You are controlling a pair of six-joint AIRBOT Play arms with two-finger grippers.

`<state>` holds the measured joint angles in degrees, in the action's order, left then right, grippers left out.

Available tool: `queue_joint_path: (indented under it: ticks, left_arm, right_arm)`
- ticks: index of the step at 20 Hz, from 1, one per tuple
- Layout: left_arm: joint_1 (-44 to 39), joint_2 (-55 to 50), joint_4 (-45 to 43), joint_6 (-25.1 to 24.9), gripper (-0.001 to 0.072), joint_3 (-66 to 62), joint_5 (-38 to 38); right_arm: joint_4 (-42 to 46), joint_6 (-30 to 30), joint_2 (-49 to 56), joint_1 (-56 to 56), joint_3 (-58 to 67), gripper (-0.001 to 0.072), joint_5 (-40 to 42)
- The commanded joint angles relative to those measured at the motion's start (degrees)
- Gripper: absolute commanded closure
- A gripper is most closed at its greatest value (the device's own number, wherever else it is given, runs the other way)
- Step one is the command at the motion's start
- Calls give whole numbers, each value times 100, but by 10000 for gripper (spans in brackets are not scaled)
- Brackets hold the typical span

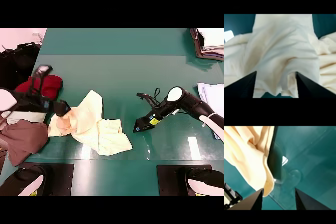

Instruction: Fold the shirts.

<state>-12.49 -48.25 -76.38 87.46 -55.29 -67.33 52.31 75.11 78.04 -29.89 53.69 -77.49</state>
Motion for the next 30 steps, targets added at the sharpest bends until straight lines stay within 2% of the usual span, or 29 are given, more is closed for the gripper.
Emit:
queue_joint_path:
  ticks: [1, 5, 7, 10, 12, 14, 17, 20, 21, 22, 23, 24, 30]
  left_arm:
    - [4, -2, -610, 107, 137, -817, 59]
    - [83, -192, -1021, 125, 138, -940, -15]
    - [487, -608, -953, 129, 137, -929, -98]
    - [1182, -1419, 136, -120, 137, -927, -339]
    - [1325, -1908, 1108, -551, 137, -870, -540]
    - [1281, -2295, 1578, -765, 136, -737, -671]
    - [1062, -2634, 1764, -1001, 136, -391, -728]
    - [863, -2824, 1598, -992, 139, -63, -654]
    - [859, -2828, 1576, -990, 280, -48, -575]
    - [879, -2822, 1576, -990, 482, -90, -507]
    - [879, -2813, 1567, -984, 631, -162, -452]
    - [879, -2782, 1554, -975, 682, -280, -389]
    - [879, -2328, 1491, -813, 683, -1639, -223]
  right_arm:
    - [-37, -17, 17, -118, -83, 252, -9]
    - [-39, -17, 20, -118, -81, 259, -4]
    - [-37, -17, 9, -118, -83, 259, -4]
    - [-205, -17, 0, -118, -81, 259, 44]
    - [-332, -17, -2, -118, -83, 259, 160]
    - [-328, -17, -2, -118, -83, 259, 212]
    - [-328, -17, -2, -118, -83, 259, 234]
    - [-326, -15, -2, -118, -83, 259, 365]
    - [-326, -17, -2, -118, -83, 259, 404]
    - [-317, -17, -2, -118, -83, 259, 420]
    - [-313, -17, 4, -118, -83, 259, 435]
    - [-313, -17, 39, -118, -83, 259, 424]
    - [-380, -26, 660, -699, -83, 259, 603]
